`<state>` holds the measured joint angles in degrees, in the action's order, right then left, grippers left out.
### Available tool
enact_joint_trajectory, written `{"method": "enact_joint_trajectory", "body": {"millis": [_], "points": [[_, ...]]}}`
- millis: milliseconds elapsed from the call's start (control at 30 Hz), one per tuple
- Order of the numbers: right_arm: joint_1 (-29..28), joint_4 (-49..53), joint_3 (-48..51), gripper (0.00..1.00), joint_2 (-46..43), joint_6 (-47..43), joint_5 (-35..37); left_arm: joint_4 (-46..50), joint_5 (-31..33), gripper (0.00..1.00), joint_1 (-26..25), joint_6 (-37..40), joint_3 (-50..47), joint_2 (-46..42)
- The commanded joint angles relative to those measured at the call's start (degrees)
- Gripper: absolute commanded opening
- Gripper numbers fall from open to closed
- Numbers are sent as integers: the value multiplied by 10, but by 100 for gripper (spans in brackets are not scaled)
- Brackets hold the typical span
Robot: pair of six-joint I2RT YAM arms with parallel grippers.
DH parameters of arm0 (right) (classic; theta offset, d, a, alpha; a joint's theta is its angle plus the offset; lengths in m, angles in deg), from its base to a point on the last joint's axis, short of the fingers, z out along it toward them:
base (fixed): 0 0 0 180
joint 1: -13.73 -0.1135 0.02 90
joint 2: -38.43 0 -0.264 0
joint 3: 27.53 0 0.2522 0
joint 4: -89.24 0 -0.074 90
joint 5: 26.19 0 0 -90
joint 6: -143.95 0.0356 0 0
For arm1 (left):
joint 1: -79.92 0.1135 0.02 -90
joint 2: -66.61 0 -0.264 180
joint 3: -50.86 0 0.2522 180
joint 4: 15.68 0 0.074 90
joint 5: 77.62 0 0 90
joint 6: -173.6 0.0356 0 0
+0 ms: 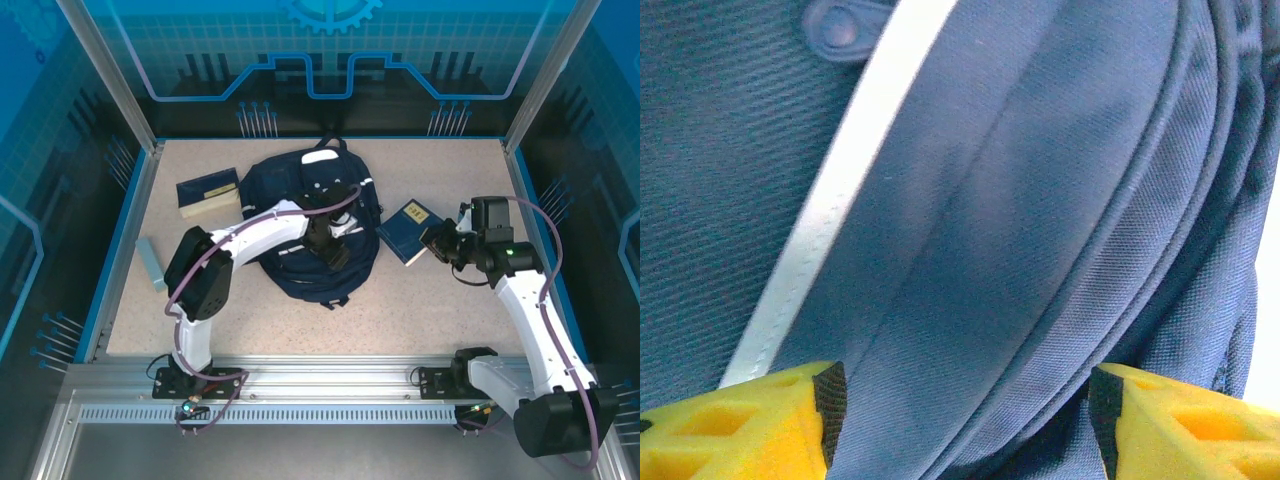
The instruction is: Pack books, pencil case, and school supplies into a backpack
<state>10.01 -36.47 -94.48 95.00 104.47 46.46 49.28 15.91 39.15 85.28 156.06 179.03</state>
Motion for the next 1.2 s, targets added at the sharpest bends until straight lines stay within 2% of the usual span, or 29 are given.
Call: {"method": "enact_joint_trajectory", "body": {"millis": [0,167,333,433,533,667,833,1000,1167], "points": [[10,-7,1,4,-8,2,-22,16,19,66,-13,17,22,14],[10,-6,2,4,-12,4,-24,14,72,60,-23,18,31,39],[11,-9,10,5,-16,8,-25,13,161,56,-46,22,41,66],[11,-9,12,5,-17,10,-27,11,197,49,-55,27,45,79],[11,0,6,5,-22,8,-23,11,227,35,-59,21,53,80],[13,23,-5,5,-35,-2,2,-19,246,20,-61,14,55,40],[14,41,-11,6,-53,-9,21,-83,277,9,-61,10,53,-43],[14,27,-10,7,-64,-22,-16,-171,321,5,-61,12,40,-123],[5,-33,20,6,-74,-8,-81,-230,317,5,-61,5,44,-162]]}}
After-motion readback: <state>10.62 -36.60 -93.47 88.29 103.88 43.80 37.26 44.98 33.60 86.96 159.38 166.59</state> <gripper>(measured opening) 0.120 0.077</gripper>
